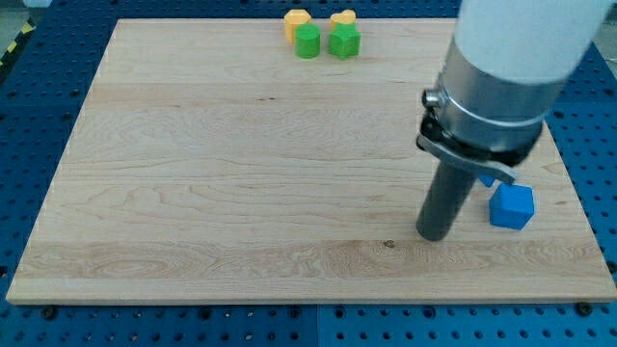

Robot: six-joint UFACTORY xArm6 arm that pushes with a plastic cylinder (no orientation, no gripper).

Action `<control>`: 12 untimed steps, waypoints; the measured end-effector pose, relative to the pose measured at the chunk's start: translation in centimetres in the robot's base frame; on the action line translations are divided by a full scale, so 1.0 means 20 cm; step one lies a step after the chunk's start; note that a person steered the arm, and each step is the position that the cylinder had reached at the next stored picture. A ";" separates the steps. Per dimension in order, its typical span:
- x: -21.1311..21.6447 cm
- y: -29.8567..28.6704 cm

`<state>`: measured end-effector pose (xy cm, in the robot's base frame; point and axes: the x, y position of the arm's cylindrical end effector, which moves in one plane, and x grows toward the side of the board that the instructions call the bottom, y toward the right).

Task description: Place the blue blocks in a vertical line at the bottom of the red star

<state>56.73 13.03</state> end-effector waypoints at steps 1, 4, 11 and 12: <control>0.08 0.19; 0.05 0.66; -0.23 0.62; -0.13 0.69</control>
